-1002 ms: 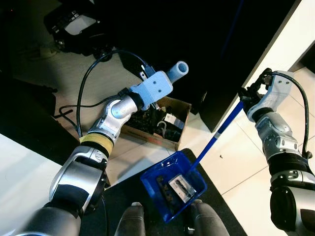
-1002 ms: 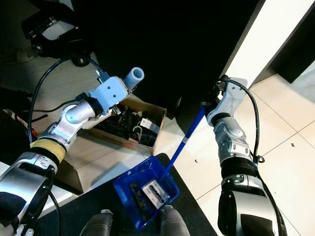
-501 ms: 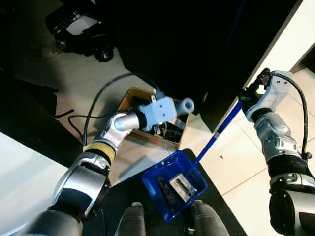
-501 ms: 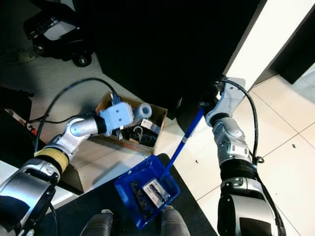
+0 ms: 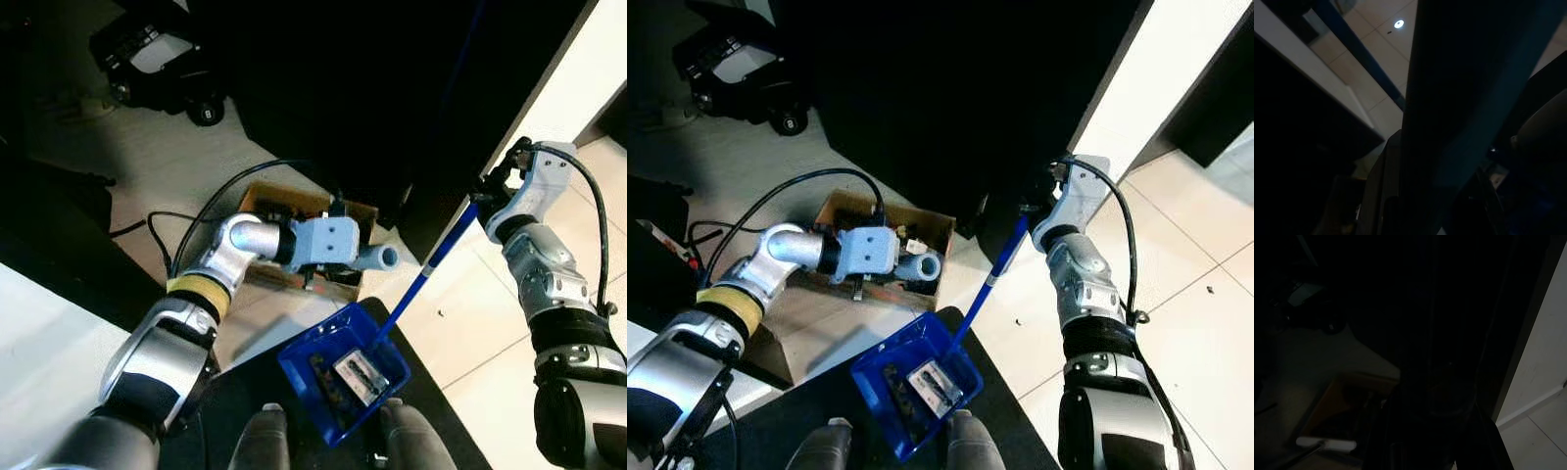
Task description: Sweep floor
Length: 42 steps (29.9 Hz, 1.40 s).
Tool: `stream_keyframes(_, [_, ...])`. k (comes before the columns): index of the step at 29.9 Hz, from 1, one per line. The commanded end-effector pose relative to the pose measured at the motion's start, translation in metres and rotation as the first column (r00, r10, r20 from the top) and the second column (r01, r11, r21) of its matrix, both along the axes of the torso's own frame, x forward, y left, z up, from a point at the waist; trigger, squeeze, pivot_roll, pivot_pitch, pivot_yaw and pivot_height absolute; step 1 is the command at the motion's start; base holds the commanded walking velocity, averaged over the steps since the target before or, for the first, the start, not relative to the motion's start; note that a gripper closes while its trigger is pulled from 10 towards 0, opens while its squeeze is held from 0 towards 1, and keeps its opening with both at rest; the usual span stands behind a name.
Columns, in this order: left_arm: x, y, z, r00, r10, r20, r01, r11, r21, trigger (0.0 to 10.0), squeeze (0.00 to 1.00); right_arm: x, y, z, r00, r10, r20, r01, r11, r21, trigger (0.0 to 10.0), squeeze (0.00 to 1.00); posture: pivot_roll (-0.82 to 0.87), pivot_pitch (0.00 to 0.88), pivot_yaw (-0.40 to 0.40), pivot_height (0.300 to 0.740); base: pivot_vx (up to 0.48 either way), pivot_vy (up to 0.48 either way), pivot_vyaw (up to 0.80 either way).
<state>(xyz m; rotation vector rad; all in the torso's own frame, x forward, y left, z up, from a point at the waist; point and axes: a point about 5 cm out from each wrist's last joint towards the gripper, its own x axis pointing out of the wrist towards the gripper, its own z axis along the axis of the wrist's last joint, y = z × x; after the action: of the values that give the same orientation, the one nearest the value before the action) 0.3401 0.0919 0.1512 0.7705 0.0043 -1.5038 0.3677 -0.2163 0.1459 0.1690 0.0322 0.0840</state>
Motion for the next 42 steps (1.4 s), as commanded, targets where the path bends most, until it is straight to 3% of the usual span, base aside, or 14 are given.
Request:
stream_keyframes(1, [-0.003,0.002,0.002,0.995,-0.029,-0.094,0.028,1.000,-0.011,10.0,0.00,0.003,0.000,0.009,1.000,0.010,0.025,-0.010,1.000,-0.003,10.0,0.00,-0.04,0.148,-0.025,0.740,0.000,0.000,0.00])
stream_keyframes(9, [-0.008,-0.007,0.038,0.981,-0.119,-0.154,0.106,0.990,-0.095,10.0,0.00,0.005,-0.001,0.013,1.000,0.015,0.026,-0.015,1.000,-0.009,10.0,0.00,-0.03,0.148,-0.028,0.740,0.000,0.000,0.00])
stream_keyframes(18, [-0.019,-0.011,0.054,0.962,-0.149,-0.228,0.121,0.984,-0.133,10.0,0.00,0.006,-0.002,0.015,0.999,0.015,0.029,-0.014,1.000,-0.012,10.0,0.00,-0.03,0.146,-0.029,0.740,0.000,0.000,0.00])
stream_keyframes(20, [-0.019,-0.012,0.058,0.970,-0.137,-0.203,0.107,0.983,-0.150,10.0,0.00,0.006,-0.001,0.015,0.999,0.015,0.030,-0.014,1.000,-0.012,10.0,0.00,-0.03,0.146,-0.030,0.740,0.000,0.000,0.00])
stream_keyframes(21, [0.001,-0.014,0.071,0.998,0.058,-0.015,-0.060,0.975,-0.214,10.0,0.00,0.007,-0.001,0.016,0.999,0.013,0.033,-0.013,1.000,-0.010,10.0,0.00,-0.03,0.146,-0.026,0.740,0.000,0.000,0.00])
stream_keyframes(22, [0.001,-0.014,0.071,0.998,0.058,-0.015,-0.060,0.975,-0.214,10.0,0.00,0.007,-0.001,0.016,0.999,0.013,0.033,-0.013,1.000,-0.010,10.0,0.00,-0.03,0.146,-0.026,0.740,0.000,0.000,0.00])
stream_keyframes(23, [0.010,-0.013,0.077,0.986,0.155,0.053,-0.138,0.959,-0.249,10.0,0.00,0.007,-0.001,0.017,0.999,0.012,0.035,-0.012,1.000,-0.010,10.0,0.00,-0.03,0.146,-0.026,0.740,0.000,0.000,0.00])
stream_keyframes(25, [0.029,0.000,0.093,0.909,0.394,0.138,-0.331,0.882,-0.335,10.0,0.00,0.008,-0.001,0.019,0.999,0.008,0.041,-0.008,1.000,-0.005,10.0,0.00,-0.03,0.147,-0.022,0.740,0.000,0.000,0.00])
stream_keyframes(26, [0.029,0.000,0.093,0.909,0.394,0.138,-0.331,0.882,-0.335,10.0,0.00,0.008,-0.001,0.019,0.999,0.008,0.041,-0.008,1.000,-0.005,10.0,0.00,-0.03,0.147,-0.022,0.740,0.000,0.000,0.00])
stream_keyframes(29, [0.041,0.032,0.121,0.789,0.594,0.161,-0.486,0.762,-0.427,10.0,0.00,0.012,-0.002,0.029,0.998,-0.005,0.069,0.003,1.000,0.024,10.0,0.00,-0.04,0.148,-0.018,0.740,0.000,0.000,0.00])
stream_keyframes(35, [0.039,0.074,0.153,0.687,0.696,0.208,-0.538,0.680,-0.498,10.0,0.00,0.020,-0.002,0.054,0.992,-0.014,0.129,0.003,0.997,0.081,10.0,0.00,-0.04,0.146,-0.026,0.740,0.000,0.000,0.00])
stream_keyframes(37, [0.040,0.090,0.165,0.627,0.752,0.203,-0.569,0.620,-0.541,10.0,0.00,0.023,-0.001,0.065,0.987,-0.015,0.158,0.000,0.995,0.096,10.0,0.00,-0.03,0.144,-0.029,0.740,0.000,0.000,0.00])
stream_keyframes(39, [0.040,0.099,0.172,0.594,0.782,0.188,-0.583,0.580,-0.570,10.0,0.00,0.025,-0.001,0.072,0.985,-0.016,0.174,-0.003,0.994,0.110,10.0,0.00,-0.03,0.143,-0.032,0.740,0.000,0.000,0.00])
stream_keyframes(42, [0.035,0.116,0.187,0.574,0.809,0.131,-0.597,0.522,-0.609,10.0,0.00,0.030,0.002,0.086,0.979,-0.004,0.206,-0.018,0.994,0.106,10.0,0.00,-0.03,0.141,-0.036,0.740,0.000,0.000,0.00])
